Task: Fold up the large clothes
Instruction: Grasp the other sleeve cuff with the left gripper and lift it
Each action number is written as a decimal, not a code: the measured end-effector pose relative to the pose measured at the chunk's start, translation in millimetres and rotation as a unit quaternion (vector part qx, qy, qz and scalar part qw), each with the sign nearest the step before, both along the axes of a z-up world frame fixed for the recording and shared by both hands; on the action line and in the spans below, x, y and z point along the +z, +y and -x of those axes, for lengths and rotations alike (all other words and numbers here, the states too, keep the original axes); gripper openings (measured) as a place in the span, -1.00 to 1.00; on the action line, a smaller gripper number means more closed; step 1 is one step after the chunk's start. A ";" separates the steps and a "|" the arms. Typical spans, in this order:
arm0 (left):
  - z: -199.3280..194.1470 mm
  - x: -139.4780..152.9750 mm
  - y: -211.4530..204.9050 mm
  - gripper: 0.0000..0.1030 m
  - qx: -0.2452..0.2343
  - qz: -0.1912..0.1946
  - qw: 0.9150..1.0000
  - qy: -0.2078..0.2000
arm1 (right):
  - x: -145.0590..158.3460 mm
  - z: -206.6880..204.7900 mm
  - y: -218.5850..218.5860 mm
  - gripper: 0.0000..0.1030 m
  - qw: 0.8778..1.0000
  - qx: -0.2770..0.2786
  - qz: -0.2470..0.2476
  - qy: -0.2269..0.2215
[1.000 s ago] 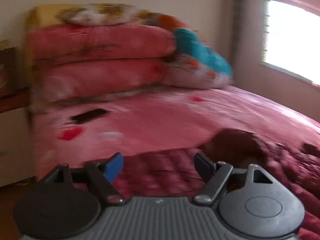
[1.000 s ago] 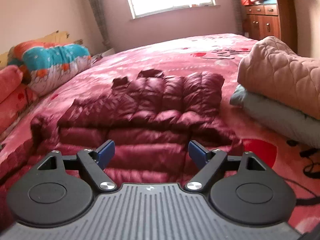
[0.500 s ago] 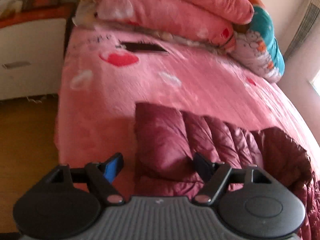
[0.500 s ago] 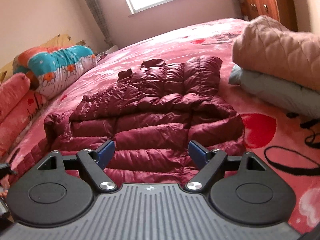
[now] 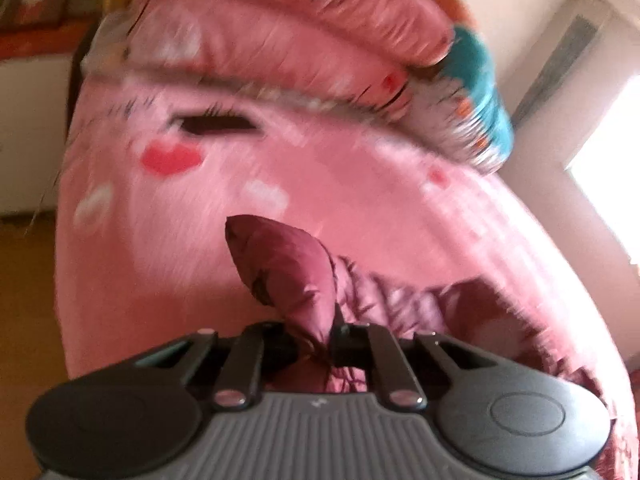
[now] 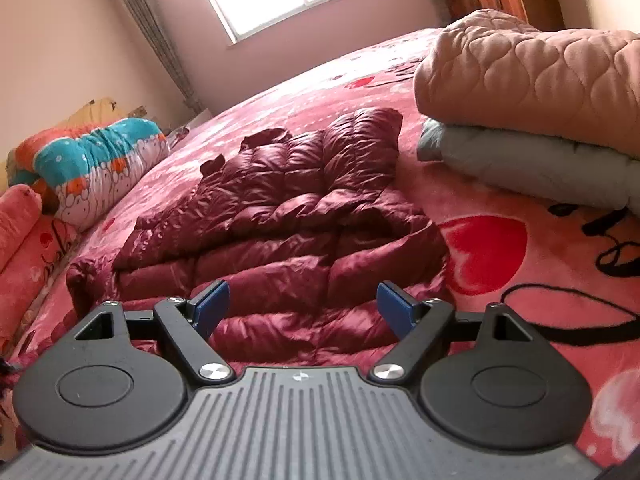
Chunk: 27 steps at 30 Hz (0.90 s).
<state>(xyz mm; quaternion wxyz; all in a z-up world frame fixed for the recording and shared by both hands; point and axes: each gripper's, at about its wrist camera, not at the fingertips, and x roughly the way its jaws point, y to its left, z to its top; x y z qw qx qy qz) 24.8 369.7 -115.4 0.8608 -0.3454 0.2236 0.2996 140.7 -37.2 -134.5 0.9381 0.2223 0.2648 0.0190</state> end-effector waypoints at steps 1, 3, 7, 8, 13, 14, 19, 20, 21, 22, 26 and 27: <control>-2.5 11.6 0.1 -0.84 -0.006 -0.009 1.000 -0.010 | 0.2 -0.6 0.5 0.96 1.000 0.000 0.003 -0.003; -11.5 37.7 -0.4 -0.84 -0.022 -0.028 0.999 -0.029 | 0.6 -3.0 1.4 0.96 1.000 0.003 0.007 -0.010; -43.2 97.7 -9.4 -0.84 -0.059 -0.066 0.994 -0.065 | 3.1 -7.2 1.7 0.96 1.000 0.009 0.009 -0.023; -51.0 111.3 -14.3 -0.84 -0.068 -0.078 0.992 -0.072 | 4.2 -7.8 1.0 0.96 1.000 0.010 0.009 -0.027; -101.8 179.6 -67.8 -0.84 -0.147 -0.148 0.973 -0.100 | 9.8 -8.3 -12.1 0.96 0.999 0.005 -0.009 -0.047; -109.4 187.2 -80.0 -0.84 -0.166 -0.156 0.968 -0.104 | 10.0 -8.2 -15.7 0.96 0.999 0.000 -0.014 -0.051; -155.3 214.0 -174.9 -0.84 -0.274 -0.185 0.936 -0.117 | 10.3 -9.6 -43.2 0.96 0.996 -0.030 -0.063 -0.062; -163.4 215.4 -197.8 -0.84 -0.298 -0.188 0.928 -0.120 | 10.2 -9.9 -48.8 0.96 0.995 -0.035 -0.073 -0.064; -170.2 215.4 -218.7 -0.84 -0.318 -0.188 0.921 -0.122 | 10.1 -9.8 -53.1 0.96 0.994 -0.039 -0.081 -0.066; -176.2 214.4 -239.6 -0.84 -0.339 -0.187 0.914 -0.125 | 10.6 -10.3 -58.0 0.96 0.993 -0.043 -0.087 -0.070; -194.0 199.5 -313.3 -0.84 -0.410 -0.183 0.884 -0.129 | 10.9 -10.5 -75.2 0.96 0.990 -0.060 -0.096 -0.081; -197.4 193.8 -331.1 -0.84 -0.426 -0.180 0.877 -0.128 | 11.7 -10.2 -79.8 0.96 0.989 -0.065 -0.098 -0.086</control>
